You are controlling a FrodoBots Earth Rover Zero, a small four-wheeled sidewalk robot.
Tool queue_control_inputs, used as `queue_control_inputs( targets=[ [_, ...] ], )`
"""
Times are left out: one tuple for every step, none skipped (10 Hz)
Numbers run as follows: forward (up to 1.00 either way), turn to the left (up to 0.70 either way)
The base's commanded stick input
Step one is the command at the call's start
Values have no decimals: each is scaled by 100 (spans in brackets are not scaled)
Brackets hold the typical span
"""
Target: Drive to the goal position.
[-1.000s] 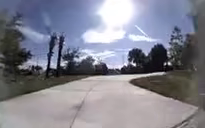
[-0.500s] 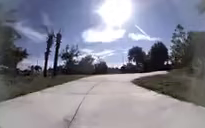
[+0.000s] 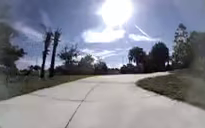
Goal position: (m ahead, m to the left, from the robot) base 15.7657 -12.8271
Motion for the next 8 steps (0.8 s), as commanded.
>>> queue_control_inputs(
  targets=[
    [85,0],
    [85,0],
    [85,0],
    [85,0],
    [85,0],
    [85,0],
    [85,0],
    [85,0]
  ],
)
